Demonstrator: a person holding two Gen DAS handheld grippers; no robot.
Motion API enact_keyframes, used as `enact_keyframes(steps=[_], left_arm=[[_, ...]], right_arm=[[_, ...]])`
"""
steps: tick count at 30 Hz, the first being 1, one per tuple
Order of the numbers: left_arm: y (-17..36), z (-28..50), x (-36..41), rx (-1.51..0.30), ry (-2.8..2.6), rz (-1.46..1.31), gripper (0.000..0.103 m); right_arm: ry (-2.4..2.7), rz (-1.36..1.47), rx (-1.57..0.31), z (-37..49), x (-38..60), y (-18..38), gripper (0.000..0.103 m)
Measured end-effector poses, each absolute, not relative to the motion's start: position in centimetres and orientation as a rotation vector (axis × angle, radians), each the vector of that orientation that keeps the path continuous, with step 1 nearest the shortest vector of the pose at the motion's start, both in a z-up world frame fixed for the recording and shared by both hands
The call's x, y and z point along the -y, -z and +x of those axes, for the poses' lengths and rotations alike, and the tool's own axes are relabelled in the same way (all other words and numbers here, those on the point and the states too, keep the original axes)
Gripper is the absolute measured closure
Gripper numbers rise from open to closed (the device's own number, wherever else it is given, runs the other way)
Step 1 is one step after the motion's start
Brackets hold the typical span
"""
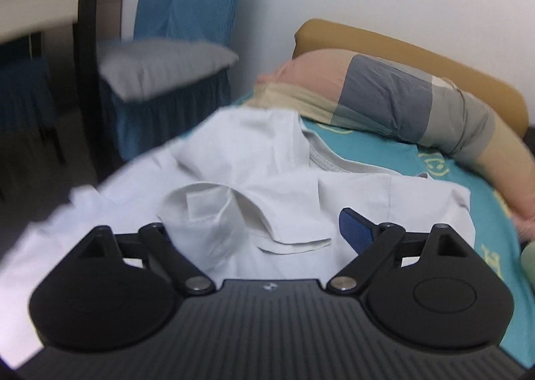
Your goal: Fold clothes
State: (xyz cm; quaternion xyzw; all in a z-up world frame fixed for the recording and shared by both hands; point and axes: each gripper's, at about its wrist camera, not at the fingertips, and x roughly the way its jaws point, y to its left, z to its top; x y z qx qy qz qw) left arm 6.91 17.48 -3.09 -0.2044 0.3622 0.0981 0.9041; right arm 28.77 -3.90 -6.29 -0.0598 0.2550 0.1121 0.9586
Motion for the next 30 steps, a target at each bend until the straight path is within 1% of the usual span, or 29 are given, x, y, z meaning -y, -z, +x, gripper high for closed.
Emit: enact_keyframes(steps=[5, 10, 16, 21, 25, 30], left_arm=[[2.6, 6.5, -15.6, -0.729, -0.177, -0.366, 0.015], [1.8, 4.8, -13.5, -0.699, -0.158, -0.307, 0.015], [1.8, 2.0, -8.5, -0.705, -0.039, -0.196, 0.015], [1.2, 0.2, -6.5, -0.706, 0.003, -0.129, 0.015], [0.7, -1.6, -5.1, -0.714, 0.068, -0.106, 0.015], [2.1, -5.1, 0.2, -0.758, 0.166, 0.038, 0.015]], right_arm=[[-0.221, -0.015, -0.465, 23.6, 7.9, 1.7, 0.013], [-0.193, 0.06, -0.43, 14.6, 12.9, -2.0, 0.013], [-0.163, 0.154, -0.454, 2.9, 16.5, -3.0, 0.013], [-0.098, 0.182, -0.438, -4.8, 19.6, -3.3, 0.013], [-0.045, 0.239, -0.395, -8.5, 23.2, -4.6, 0.013], [0.0, 0.303, -0.297, -11.5, 28.3, -5.9, 0.013]])
